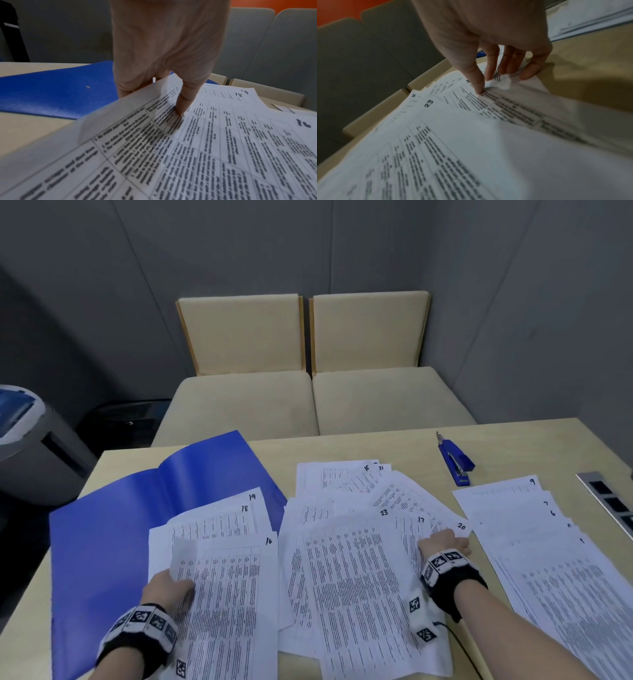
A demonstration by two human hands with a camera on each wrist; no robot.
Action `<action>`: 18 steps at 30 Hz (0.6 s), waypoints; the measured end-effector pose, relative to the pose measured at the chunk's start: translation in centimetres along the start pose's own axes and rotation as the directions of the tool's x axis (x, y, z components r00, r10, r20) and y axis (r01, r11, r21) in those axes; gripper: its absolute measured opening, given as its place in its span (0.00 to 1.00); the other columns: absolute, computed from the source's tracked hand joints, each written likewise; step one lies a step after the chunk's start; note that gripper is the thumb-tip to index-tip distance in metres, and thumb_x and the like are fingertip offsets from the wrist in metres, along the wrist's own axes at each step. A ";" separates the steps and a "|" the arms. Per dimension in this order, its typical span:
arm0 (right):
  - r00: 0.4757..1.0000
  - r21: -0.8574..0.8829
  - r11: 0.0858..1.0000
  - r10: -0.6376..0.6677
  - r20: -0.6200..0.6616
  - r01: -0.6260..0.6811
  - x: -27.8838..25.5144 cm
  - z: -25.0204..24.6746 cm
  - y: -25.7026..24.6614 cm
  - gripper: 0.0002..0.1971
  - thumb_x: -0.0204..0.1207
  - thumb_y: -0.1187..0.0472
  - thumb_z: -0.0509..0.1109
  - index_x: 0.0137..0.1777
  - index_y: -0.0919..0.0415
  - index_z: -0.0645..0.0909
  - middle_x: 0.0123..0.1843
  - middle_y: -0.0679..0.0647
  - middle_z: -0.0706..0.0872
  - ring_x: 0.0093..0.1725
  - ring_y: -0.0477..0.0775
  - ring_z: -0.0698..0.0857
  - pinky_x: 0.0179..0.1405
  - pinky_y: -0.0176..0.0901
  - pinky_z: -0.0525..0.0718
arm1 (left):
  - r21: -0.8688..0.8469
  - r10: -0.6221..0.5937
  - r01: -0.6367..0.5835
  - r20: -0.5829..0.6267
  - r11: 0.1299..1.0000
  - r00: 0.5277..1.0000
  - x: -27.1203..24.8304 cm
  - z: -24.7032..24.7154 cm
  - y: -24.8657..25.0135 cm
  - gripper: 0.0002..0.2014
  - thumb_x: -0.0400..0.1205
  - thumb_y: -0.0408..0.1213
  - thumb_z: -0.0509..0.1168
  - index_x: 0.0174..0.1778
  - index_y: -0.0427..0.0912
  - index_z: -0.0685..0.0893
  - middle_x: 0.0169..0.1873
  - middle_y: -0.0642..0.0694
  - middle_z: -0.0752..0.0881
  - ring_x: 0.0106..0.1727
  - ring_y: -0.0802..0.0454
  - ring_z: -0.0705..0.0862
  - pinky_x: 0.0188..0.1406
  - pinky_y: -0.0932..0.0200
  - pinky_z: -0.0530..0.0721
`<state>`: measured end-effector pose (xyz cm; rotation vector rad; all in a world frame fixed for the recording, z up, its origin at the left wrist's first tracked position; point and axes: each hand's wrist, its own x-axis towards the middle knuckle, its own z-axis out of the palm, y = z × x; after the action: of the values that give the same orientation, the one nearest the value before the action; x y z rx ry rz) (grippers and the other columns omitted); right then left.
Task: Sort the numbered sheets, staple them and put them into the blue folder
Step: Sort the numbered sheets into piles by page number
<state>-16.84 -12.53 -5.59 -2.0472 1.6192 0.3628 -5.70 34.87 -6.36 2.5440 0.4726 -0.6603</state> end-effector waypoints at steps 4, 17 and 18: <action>0.999 0.011 0.999 0.048 -0.005 -0.047 -0.7 0.3 -0.7 0.26 0.71 0.58 0.71 0.66 0.68 0.70 0.71 0.69 0.64 0.70 0.68 0.67 0.70 0.55 0.71 | -0.010 0.023 -0.023 -0.004 1.000 1.000 -0.5 0.2 0.1 0.06 0.78 0.35 0.68 0.45 0.37 0.79 0.42 0.37 0.84 0.44 0.40 0.81 0.44 0.54 0.77; 0.976 0.402 0.890 -0.215 -0.043 0.214 -1.9 -4.5 -1.7 0.14 0.78 0.70 0.59 0.60 0.72 0.80 0.61 0.68 0.83 0.56 0.68 0.81 0.53 0.51 0.78 | -0.417 0.016 -0.025 -0.024 0.908 1.000 -1.4 -0.4 -0.8 0.10 0.73 0.27 0.71 0.49 0.37 0.84 0.44 0.37 0.88 0.46 0.37 0.85 0.44 0.49 0.83; 0.960 0.428 0.860 -0.262 -0.096 0.278 -2.5 -6.3 -2.1 0.11 0.78 0.68 0.60 0.56 0.71 0.79 0.59 0.69 0.83 0.52 0.66 0.80 0.49 0.51 0.77 | -0.461 0.012 -0.013 -0.005 0.887 1.000 -1.5 -0.6 -0.9 0.10 0.71 0.28 0.72 0.47 0.36 0.85 0.44 0.36 0.88 0.47 0.36 0.85 0.49 0.44 0.85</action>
<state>-16.04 -13.44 1.41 -1.8922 1.2599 -0.1333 -7.11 35.57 -5.39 2.0934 0.5408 -0.4708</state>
